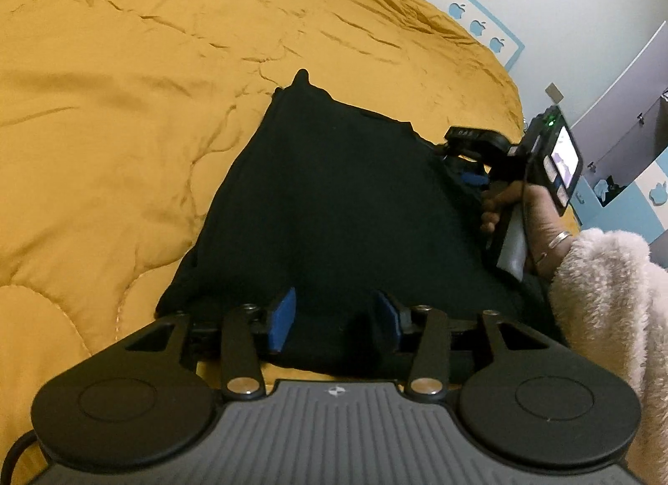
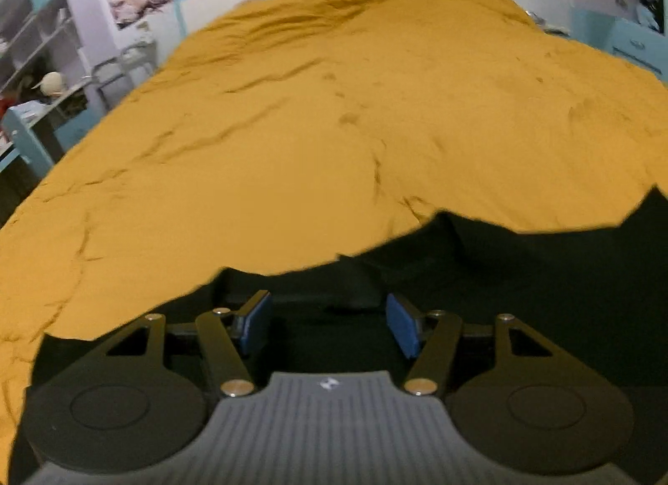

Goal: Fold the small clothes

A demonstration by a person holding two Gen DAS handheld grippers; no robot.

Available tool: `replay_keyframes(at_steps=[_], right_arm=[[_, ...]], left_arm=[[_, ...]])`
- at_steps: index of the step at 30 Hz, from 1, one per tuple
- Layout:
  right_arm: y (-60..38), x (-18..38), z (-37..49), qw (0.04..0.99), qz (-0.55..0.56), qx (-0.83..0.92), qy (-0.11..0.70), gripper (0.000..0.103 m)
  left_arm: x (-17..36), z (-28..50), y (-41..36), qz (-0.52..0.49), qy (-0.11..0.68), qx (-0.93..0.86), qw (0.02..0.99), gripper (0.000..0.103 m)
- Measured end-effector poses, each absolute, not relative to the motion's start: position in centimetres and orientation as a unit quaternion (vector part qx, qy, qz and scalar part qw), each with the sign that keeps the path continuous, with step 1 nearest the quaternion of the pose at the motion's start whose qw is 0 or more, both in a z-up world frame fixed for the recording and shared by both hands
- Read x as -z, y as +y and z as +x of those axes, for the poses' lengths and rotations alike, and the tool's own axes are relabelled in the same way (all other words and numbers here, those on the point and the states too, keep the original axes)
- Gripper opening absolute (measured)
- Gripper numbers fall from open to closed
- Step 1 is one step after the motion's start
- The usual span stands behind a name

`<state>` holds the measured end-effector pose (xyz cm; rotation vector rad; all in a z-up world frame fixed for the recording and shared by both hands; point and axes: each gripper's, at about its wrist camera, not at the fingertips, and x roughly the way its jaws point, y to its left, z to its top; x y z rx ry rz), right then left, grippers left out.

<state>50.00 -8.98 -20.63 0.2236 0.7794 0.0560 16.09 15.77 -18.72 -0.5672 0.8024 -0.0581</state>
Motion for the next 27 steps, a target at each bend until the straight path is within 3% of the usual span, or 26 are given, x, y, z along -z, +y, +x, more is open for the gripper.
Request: replay_keyframes(at_steps=[7,27], right_arm=[[-9.2,20.4,48.2,0.921,0.082,-0.047,0.378,0.058],[-11.8,15.5,24.9,0.89,0.001,-0.129,0.437,0.057]], left_arm=[[18.7,16.3,15.4,-0.258,0.389,0.029,0.884,0.057],[18.5,16.1,13.8,-0.202,0.394,0.022,0.896,0.062]])
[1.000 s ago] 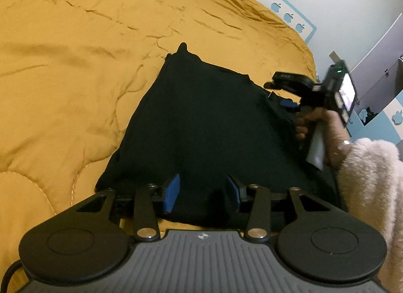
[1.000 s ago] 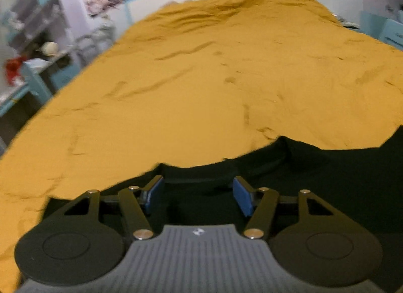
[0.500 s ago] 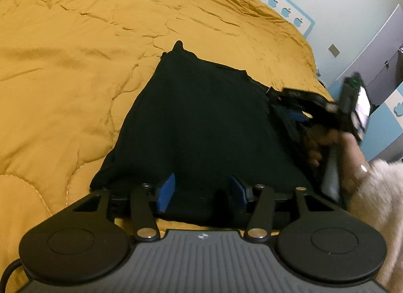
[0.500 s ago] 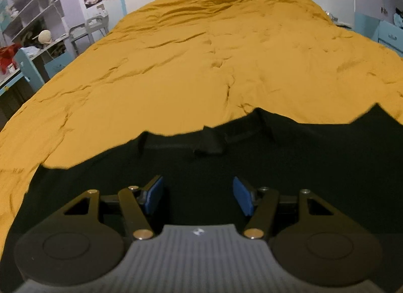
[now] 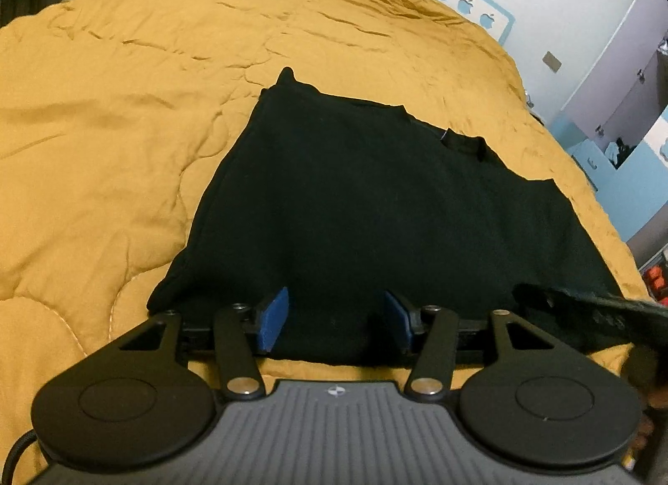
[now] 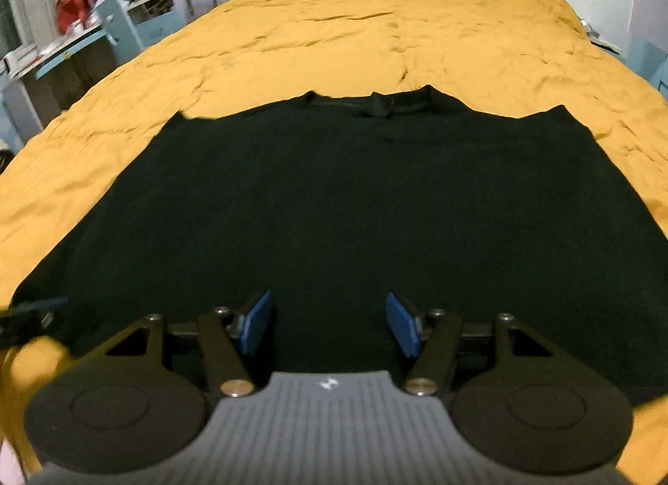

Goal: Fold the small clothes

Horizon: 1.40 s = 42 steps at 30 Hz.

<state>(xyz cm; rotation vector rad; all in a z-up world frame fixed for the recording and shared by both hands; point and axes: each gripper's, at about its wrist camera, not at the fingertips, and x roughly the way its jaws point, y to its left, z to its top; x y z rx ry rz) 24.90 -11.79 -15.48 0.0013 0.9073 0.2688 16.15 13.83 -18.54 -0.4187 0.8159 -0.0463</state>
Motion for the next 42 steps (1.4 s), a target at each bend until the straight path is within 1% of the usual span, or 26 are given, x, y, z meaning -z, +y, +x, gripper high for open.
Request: replay_keyframes(at_steps=[3,11,16,18,22,25,28,31,35,41,42], right_arm=[[-12.2,15.7,23.4,0.874,0.014,-0.128,0.468,0.057],[-12.2,17.8,21.4,0.893,0.008,-0.126,0.431,0.059],[-12.2,17.7,21.6,0.894,0.004,-0.126,0.431,0.06],[-12.1,17.0,21.9,0.893,0.002,-0.122,0.433,0.06],[-10.8,14.6,20.7,0.9,-0.007,-0.149,0.409,0.063],[-7.7,13.4,19.3,0.906,-0.057,-0.191,0.373,0.064],[-3.8,13.2,17.8,0.901,-0.104,-0.241,0.344,0.064],[-0.2,13.6,16.7,0.891,-0.148,-0.28,0.325,0.064],[4.4,15.1,15.7,0.878,-0.246,-0.291,0.29,0.063],[8.4,16.1,16.1,0.878,-0.279,-0.286,0.263,0.063],[9.0,16.1,16.3,0.878,-0.282,-0.288,0.26,0.062]], left_arm=[[18.5,16.0,13.7,-0.202,0.394,0.02,0.897,0.062],[19.0,16.0,14.0,-0.201,0.392,0.026,0.898,0.062],[19.1,16.1,14.7,-0.217,0.394,0.032,0.893,0.062],[18.2,16.0,15.0,-0.224,0.398,0.026,0.889,0.06],[15.4,14.8,17.6,-0.231,0.387,0.005,0.893,0.061],[14.1,14.3,20.4,-0.234,0.384,-0.018,0.893,0.062],[13.3,14.4,22.5,-0.211,0.392,-0.045,0.895,0.062],[13.2,14.3,24.3,-0.221,0.387,-0.049,0.894,0.062],[13.8,14.7,25.8,-0.237,0.39,-0.05,0.889,0.062],[15.2,16.4,26.9,-0.251,0.398,-0.033,0.882,0.062],[15.4,16.8,27.1,-0.253,0.398,-0.026,0.881,0.062]])
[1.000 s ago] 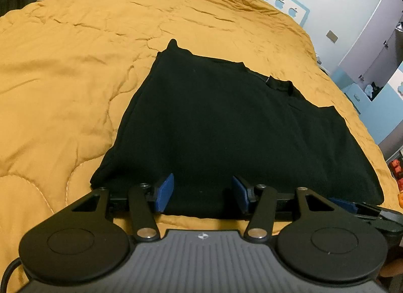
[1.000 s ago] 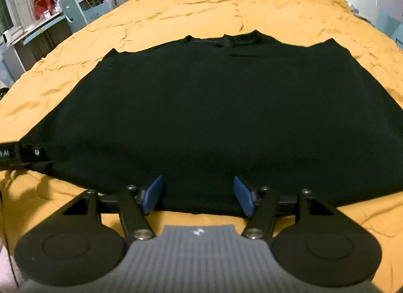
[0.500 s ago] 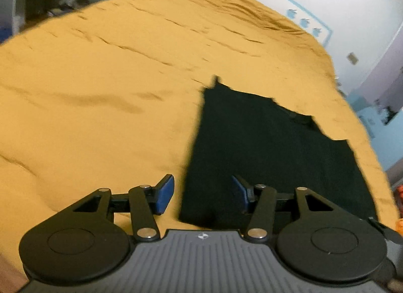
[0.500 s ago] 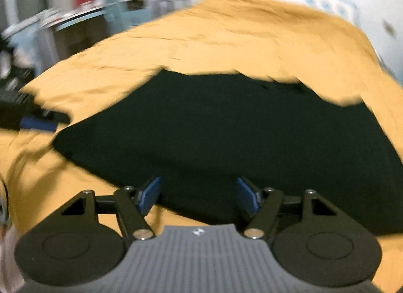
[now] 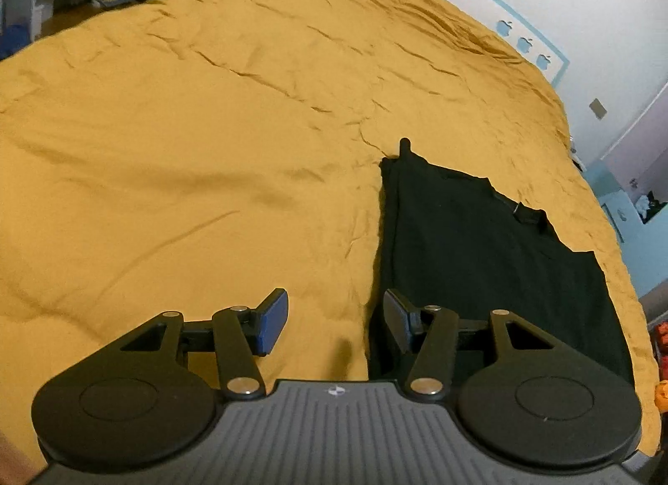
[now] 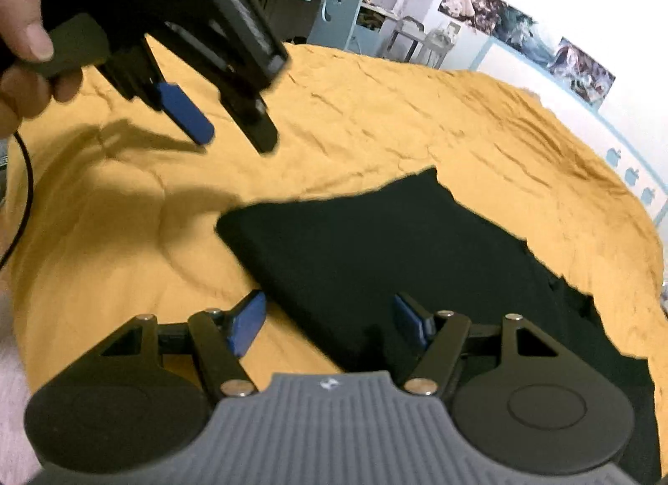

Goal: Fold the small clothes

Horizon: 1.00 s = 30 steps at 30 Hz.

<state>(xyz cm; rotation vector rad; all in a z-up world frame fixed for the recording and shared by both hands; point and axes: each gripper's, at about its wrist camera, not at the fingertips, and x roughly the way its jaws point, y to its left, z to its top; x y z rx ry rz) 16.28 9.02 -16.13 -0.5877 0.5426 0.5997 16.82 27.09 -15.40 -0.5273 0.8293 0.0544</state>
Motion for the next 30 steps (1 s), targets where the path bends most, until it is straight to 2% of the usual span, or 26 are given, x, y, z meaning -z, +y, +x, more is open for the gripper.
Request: replay_keyframes(at_steps=[4,8,17,20,30], right_arm=[[11.6,16.6,16.9,0.869,-0.299,-0.296,0.262,0.045],[13.3,17.4,16.9,0.866,-0.333,-0.287,0.239,0.045],[13.7,17.5,17.3,0.869,-0.326,-0.287,0.235,0.046],[13.6,17.6,17.1,0.869,-0.332,-0.287,0.228,0.05],[13.1,17.4,17.8,0.872,-0.3,-0.296,0.249,0.051]], left_arm=[[16.3,19.3,28.2,-0.272,0.389,0.017,0.88,0.061],[17.4,22.7,28.9,-0.304,0.39,0.054,0.867,0.061],[20.9,32.1,28.0,-0.334,0.44,0.099,0.828,0.061],[22.2,34.5,27.4,-0.329,0.456,0.106,0.82,0.061],[24.7,41.4,27.6,-0.387,0.47,0.148,0.779,0.064]])
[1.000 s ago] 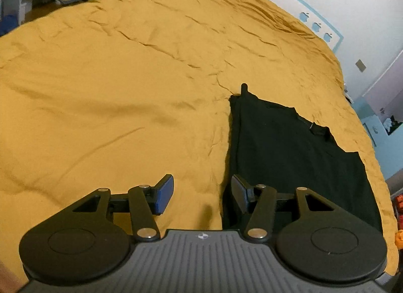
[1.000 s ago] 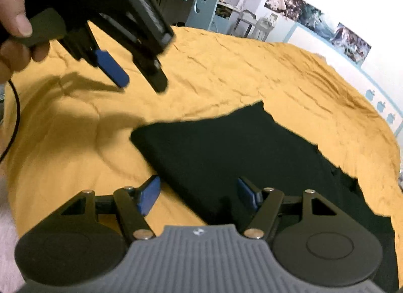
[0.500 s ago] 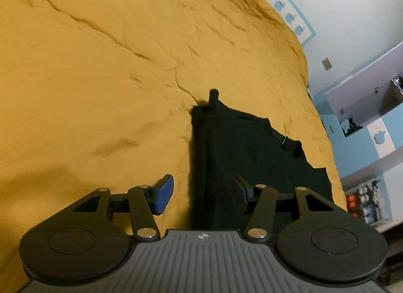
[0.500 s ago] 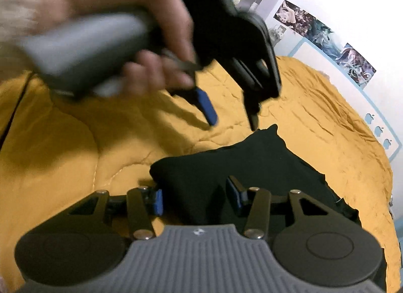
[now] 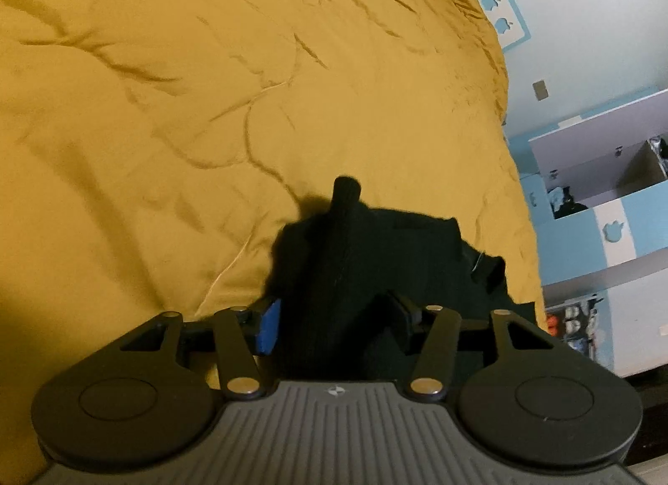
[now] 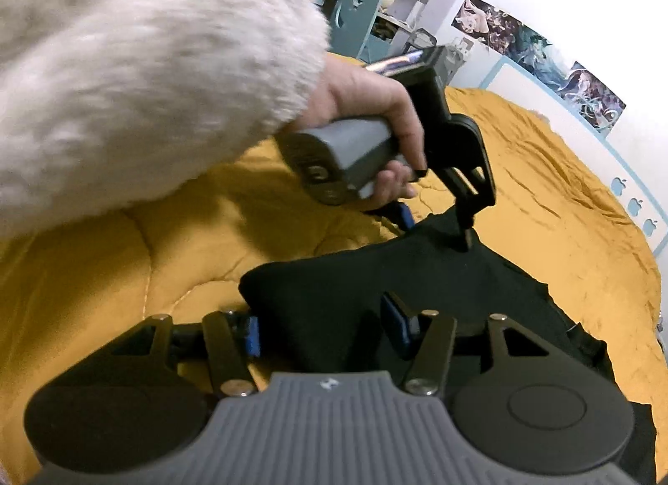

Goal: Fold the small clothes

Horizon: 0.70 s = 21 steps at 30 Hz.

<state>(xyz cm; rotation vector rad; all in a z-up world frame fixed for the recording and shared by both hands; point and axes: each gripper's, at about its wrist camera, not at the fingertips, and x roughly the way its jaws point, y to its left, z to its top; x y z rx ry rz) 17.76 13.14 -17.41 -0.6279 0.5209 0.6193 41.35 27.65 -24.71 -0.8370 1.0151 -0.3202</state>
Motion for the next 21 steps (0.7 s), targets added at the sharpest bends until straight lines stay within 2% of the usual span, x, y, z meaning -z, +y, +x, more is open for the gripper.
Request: replay_keyframes(at_steps=[2,4,6,8,10,15,21], right_arm=[[13.1,17.4,18.0,0.872,-0.291,-0.298,0.256,0.049],[12.9,17.2,18.4,0.87,-0.281,-0.306,0.265,0.041],[12.9,17.1,18.5,0.87,-0.274,-0.309,0.27,0.031],[12.8,17.1,18.4,0.871,-0.273,-0.309,0.267,0.027],[12.8,17.0,18.4,0.872,-0.271,-0.308,0.267,0.02],[12.0,16.1,18.6,0.88,-0.244,-0.304,0.273,0.007],[9.9,14.0,18.3,0.895,-0.204,-0.295,0.267,0.003]], left_arm=[[24.8,41.9,27.6,-0.392,0.469,0.147,0.778,0.064],[24.8,42.0,27.2,-0.391,0.468,0.143,0.779,0.062],[24.7,42.1,27.0,-0.385,0.467,0.141,0.783,0.051],[24.5,42.0,26.8,-0.377,0.467,0.138,0.788,0.032],[24.3,41.8,26.8,-0.38,0.462,0.141,0.789,0.023],[22.3,41.8,25.4,-0.341,0.462,0.125,0.809,0.018],[18.9,41.5,23.8,-0.31,0.454,0.112,0.828,0.016]])
